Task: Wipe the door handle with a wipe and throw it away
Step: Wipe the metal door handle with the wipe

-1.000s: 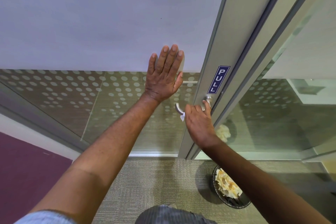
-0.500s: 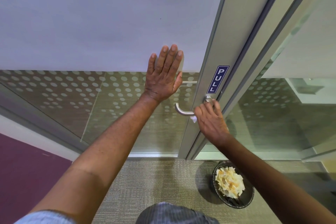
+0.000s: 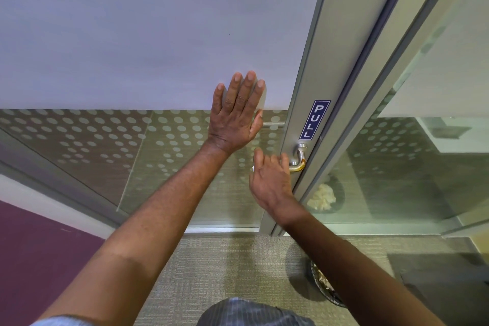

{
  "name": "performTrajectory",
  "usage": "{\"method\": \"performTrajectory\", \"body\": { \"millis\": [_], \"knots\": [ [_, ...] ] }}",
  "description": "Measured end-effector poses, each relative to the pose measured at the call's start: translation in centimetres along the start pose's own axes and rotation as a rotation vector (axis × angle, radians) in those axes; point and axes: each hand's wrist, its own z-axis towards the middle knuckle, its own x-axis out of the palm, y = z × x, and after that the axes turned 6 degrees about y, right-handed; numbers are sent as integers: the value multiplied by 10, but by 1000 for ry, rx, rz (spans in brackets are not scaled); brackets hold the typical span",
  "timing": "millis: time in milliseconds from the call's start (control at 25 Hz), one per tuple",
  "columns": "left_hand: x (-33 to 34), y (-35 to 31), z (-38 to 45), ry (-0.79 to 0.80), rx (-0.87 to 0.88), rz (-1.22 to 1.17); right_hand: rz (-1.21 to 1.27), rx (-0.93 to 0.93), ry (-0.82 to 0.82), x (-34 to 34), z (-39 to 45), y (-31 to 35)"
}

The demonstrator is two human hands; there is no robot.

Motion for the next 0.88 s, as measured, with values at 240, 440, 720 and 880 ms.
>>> {"method": "performTrajectory", "body": {
  "millis": [240, 440, 720, 880],
  "knots": [
    [-1, -1, 0, 16, -6, 8, -51, -158, -119, 20, -14, -62],
    [-2, -1, 1, 12, -2, 4, -247, -188, -105, 18, -19, -104],
    [-2, -2, 0, 26, 5, 7, 51, -6, -106, 11, -4, -20],
    [-4, -2, 1, 27, 0, 13, 39, -106, -123, 17, -20, -38]
  ]
}}
